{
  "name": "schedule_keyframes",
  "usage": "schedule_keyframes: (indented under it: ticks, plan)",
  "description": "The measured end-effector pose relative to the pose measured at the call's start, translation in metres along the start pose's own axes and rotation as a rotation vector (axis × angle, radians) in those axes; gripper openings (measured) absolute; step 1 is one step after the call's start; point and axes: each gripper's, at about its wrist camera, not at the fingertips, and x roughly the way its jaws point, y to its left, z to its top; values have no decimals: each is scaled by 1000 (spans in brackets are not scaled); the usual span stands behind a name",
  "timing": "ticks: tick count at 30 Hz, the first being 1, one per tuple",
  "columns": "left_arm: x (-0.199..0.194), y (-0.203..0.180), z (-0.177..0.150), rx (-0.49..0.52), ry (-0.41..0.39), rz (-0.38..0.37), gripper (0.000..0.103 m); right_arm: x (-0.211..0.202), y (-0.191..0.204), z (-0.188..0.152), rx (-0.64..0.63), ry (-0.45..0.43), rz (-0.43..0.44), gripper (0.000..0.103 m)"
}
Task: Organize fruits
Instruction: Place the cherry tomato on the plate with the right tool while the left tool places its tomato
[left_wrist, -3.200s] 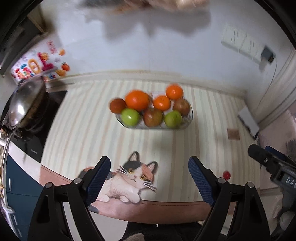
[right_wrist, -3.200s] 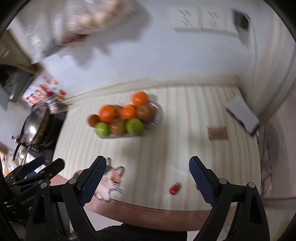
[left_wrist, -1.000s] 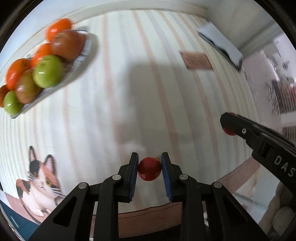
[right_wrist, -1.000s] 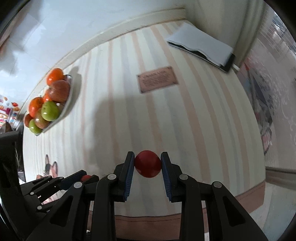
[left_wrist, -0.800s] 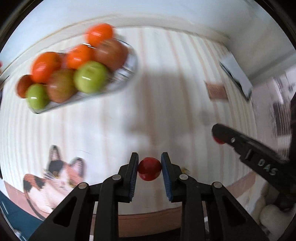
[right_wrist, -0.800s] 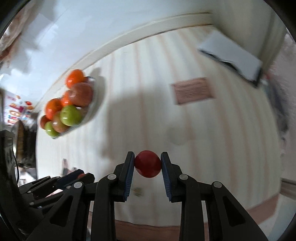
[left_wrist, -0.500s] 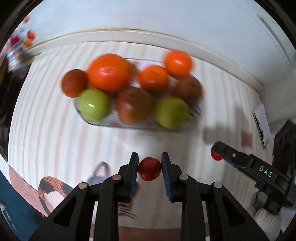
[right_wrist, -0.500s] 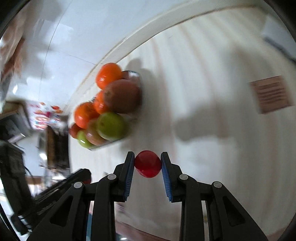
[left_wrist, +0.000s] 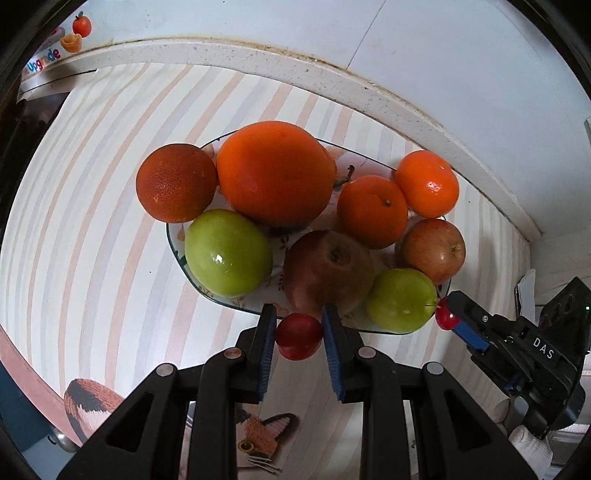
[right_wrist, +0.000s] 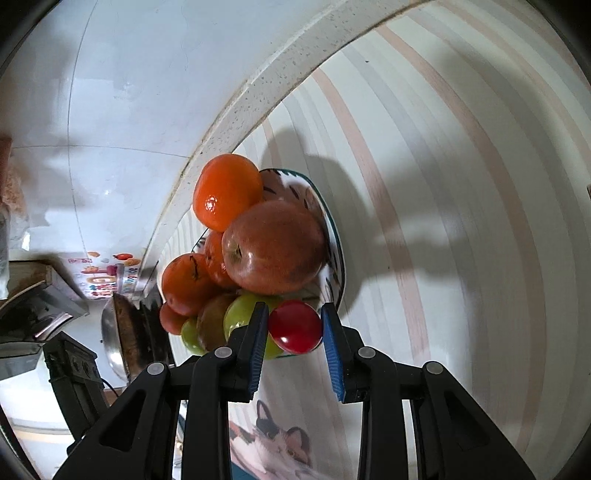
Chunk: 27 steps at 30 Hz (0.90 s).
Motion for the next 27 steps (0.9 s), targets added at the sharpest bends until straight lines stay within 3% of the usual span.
schedule_keyframes:
  ticks: [12,16,19,20,21,22,23,25,27]
  plan:
    - [-20,4,22,-5,-96,21,23,-3,-2,6,1,-24,-20,32]
    - [-15,0,38,18,-86,56,24,-2,-5,7,17,-27,-17,33]
    - [-14,1,42,15,-78,78,27,-1,-8,8,32,-23,-3,41]
    - [-15,1,43,18,-82,85,33,-2,-8,8,31,-22,-5,49]
    - [-17,2,43,21,-89,86,47,-4,-7,8,29,-21,-17,61]
    - [-19,3,44,20,-94,78,55,-5,-7,8,26,-25,-11,66]
    - [-21,5,43,13,-96,73,70,-7,-7,7,25,-25,-4,68]
    - [-27,9,41,-1,-100,77,75,-10,-5,6,12,-17,-13,68]
    - [-33,11,35,-3,-113,81,76,-17,0,3,-29,-20,-38,77]
